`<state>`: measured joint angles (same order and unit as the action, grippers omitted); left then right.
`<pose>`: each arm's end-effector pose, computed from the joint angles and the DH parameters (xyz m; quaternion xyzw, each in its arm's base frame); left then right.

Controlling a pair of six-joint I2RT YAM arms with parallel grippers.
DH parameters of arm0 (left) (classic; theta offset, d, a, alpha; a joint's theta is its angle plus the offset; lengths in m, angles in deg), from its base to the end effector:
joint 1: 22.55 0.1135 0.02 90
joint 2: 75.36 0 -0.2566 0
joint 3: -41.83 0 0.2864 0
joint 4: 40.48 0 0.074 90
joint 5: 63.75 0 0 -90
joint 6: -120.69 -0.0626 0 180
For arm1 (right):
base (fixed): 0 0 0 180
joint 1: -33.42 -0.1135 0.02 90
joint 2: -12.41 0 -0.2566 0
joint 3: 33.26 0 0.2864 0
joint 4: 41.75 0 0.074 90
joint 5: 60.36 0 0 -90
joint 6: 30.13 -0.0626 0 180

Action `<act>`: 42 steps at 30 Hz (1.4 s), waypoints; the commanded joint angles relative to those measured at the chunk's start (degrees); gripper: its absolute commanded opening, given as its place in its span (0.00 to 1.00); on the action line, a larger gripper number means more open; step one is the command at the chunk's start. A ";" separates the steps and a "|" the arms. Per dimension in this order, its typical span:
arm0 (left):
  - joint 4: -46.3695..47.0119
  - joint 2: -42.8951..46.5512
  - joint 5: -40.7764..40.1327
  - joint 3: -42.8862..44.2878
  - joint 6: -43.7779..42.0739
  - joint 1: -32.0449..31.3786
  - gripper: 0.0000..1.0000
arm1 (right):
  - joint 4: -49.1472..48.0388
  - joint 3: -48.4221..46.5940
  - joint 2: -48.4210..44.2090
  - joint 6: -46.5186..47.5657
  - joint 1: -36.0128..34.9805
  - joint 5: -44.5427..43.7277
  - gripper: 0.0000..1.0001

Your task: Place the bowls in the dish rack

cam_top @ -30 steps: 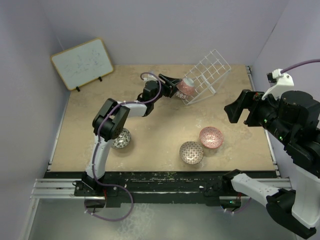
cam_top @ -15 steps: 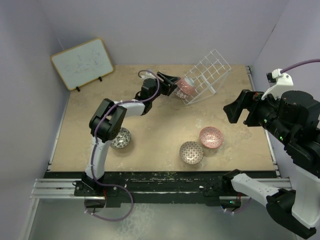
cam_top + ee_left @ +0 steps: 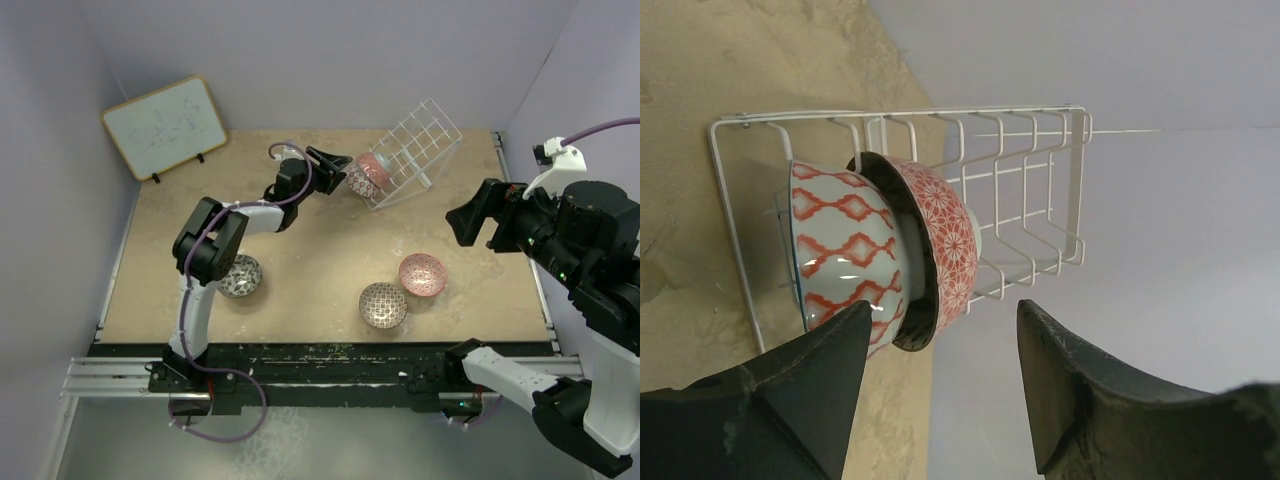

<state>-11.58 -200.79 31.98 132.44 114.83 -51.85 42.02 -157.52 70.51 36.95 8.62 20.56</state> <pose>0.4674 -0.2694 0.1450 -0.3119 0.6738 -0.5795 0.3360 0.1218 0.0454 0.5522 0.0335 0.8051 0.1797 0.5642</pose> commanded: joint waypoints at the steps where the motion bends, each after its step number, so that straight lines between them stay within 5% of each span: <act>1: 1.55 4.57 -0.21 -0.44 -1.86 0.72 0.64 | -2.53 -0.78 0.33 -0.10 -0.08 1.52 0.95; 33: -1.81 3.60 6.63 8.56 -11.08 0.47 0.66 | -3.05 1.00 -0.60 -0.29 -0.08 0.81 0.95; 42: -11.10 -2.11 10.41 20.94 -14.56 -0.03 0.66 | -2.69 0.21 -0.28 -0.35 -0.10 0.57 0.95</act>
<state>-18.77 -201.35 39.83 146.87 104.27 -51.45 40.84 -156.55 70.03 36.86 8.62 21.61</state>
